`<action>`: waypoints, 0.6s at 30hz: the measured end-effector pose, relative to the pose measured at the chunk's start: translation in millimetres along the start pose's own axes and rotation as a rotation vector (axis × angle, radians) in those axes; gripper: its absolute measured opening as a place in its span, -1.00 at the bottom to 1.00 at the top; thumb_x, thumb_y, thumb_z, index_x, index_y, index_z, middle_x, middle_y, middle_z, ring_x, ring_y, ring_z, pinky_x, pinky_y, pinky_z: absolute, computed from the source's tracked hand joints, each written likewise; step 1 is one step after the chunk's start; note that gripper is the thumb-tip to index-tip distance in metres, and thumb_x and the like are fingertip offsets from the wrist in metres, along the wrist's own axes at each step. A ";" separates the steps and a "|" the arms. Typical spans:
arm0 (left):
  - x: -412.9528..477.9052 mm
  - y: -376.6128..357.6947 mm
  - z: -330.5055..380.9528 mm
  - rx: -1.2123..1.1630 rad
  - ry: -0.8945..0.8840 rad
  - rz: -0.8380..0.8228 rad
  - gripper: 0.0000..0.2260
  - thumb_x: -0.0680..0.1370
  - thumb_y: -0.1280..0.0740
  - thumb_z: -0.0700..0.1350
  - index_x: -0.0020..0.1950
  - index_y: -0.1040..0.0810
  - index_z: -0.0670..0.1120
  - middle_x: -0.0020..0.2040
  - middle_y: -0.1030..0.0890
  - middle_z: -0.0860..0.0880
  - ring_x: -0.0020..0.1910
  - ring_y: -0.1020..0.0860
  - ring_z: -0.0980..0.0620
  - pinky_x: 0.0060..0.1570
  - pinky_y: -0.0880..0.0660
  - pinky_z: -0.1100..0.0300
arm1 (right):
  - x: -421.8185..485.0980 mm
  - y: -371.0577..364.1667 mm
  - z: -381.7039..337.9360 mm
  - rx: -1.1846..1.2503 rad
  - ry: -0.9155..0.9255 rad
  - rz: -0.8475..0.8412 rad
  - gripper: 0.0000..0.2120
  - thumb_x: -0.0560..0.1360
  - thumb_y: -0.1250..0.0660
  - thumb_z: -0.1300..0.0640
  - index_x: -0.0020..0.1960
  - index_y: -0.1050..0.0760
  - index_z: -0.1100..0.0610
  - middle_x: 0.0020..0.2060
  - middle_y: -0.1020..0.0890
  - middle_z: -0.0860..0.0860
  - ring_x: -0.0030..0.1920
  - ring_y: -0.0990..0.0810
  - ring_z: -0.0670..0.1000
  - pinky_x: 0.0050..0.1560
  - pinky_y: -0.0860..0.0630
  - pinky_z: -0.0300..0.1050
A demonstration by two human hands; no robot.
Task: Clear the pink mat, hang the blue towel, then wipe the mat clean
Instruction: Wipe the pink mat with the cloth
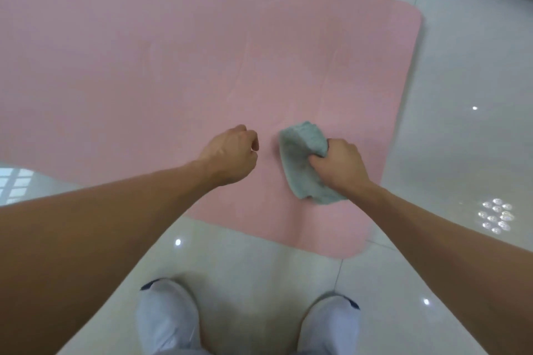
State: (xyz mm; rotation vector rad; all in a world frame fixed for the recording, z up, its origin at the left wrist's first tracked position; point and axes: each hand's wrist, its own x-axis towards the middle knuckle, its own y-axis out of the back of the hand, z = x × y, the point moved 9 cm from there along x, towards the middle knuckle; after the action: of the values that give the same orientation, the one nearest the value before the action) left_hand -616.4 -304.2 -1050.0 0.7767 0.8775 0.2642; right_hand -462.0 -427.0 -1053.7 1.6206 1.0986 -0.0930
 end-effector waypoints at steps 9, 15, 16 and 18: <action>99.0 38.1 12.2 0.223 -0.203 0.222 -0.57 0.58 -0.15 -0.17 0.46 -0.31 -0.11 0.49 -0.24 -0.08 0.45 -0.21 -0.06 0.40 -0.19 0.06 | 67.4 -15.9 -71.8 -0.612 0.303 -0.352 -0.75 0.46 -0.28 0.10 -0.35 -0.30 0.08 -0.37 -0.43 -0.02 -0.30 -0.47 0.07 -0.38 -0.30 -0.16; 148.0 58.3 21.4 0.301 -0.337 0.359 -0.57 0.63 -0.13 -0.11 0.48 -0.26 -0.21 0.53 -0.21 -0.17 0.51 -0.16 -0.11 0.47 -0.08 0.06 | 96.0 -25.1 -91.3 -0.811 0.385 -0.471 -0.79 0.45 -0.32 0.10 -0.32 -0.38 0.09 -0.35 -0.49 -0.01 -0.37 -0.46 -0.03 -0.40 -0.39 -0.17; 154.6 62.1 21.2 0.301 -0.334 0.379 -0.57 0.63 -0.13 -0.11 0.48 -0.26 -0.23 0.51 -0.22 -0.18 0.49 -0.18 -0.13 0.47 -0.09 0.06 | 101.2 -25.0 -93.6 -0.836 0.393 -0.491 -0.79 0.44 -0.34 0.10 -0.32 -0.39 0.10 -0.35 -0.49 -0.01 -0.36 -0.47 -0.02 -0.39 -0.40 -0.17; 163.9 66.2 16.4 0.278 -0.291 0.428 -0.58 0.63 -0.12 -0.13 0.46 -0.27 -0.26 0.49 -0.26 -0.20 0.46 -0.22 -0.16 0.46 -0.12 0.04 | 112.0 -25.9 -98.8 -0.872 0.409 -0.524 -0.79 0.44 -0.37 0.10 -0.30 -0.41 0.12 -0.35 -0.49 -0.01 -0.31 -0.50 0.01 -0.37 -0.41 -0.16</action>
State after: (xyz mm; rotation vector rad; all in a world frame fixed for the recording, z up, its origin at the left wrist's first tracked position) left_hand -494.4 -182.9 -1093.6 1.2302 0.4697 0.3981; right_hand -462.4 -282.5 -1099.5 0.5589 1.5683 0.3479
